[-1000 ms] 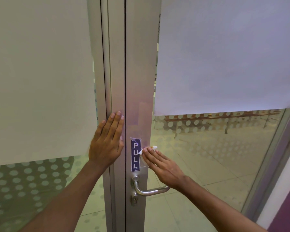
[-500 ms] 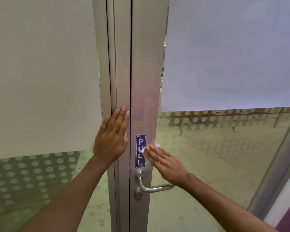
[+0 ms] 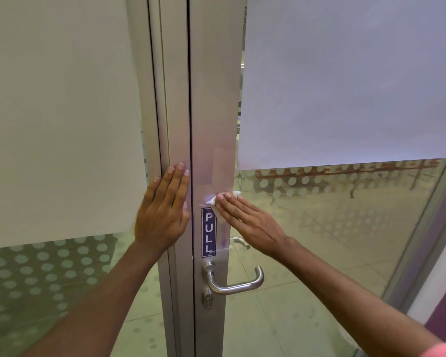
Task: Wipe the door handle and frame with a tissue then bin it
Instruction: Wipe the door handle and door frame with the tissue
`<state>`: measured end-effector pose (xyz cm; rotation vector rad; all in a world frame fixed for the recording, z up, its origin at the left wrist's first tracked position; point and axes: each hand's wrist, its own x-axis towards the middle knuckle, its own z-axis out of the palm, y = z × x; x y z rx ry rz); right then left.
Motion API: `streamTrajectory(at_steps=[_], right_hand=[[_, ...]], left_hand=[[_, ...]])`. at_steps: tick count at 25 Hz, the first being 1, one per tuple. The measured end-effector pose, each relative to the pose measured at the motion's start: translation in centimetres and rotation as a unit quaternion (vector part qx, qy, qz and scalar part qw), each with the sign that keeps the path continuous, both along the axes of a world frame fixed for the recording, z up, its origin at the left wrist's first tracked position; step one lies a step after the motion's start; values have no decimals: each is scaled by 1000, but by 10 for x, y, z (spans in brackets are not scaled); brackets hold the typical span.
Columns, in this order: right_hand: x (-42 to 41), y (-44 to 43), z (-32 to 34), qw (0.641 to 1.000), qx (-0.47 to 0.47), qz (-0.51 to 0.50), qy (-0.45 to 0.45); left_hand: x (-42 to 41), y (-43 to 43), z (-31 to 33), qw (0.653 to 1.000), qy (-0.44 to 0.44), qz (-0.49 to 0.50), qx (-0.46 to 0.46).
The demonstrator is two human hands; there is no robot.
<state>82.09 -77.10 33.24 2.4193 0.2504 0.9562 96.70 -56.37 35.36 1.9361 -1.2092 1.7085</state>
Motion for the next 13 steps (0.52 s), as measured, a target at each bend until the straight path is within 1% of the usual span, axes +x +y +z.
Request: streamTrajectory(at_steps=[3,4,7,9,11,13], right_hand=[[1,5,-19,1000,11,27,0],[-2,6,-32,999,-5,32,20],[-16,5,-64,991,-50,16,126],[-22,4,-65,986,-70,10,151],[-20,5,-50,988,-76,14,132],[-14,7,-27,996,-37,34,75]], left_hand=[[-1,1,1,1000,-3,6,-4],[-1,1,1,1000,-3,5,-5],[0,1,1,1000,0,3,2],[-1,0,1,1000,-3,3,2],[-1,1,1,1000,1,1,2],[0,1,0,1000,0,1,3]])
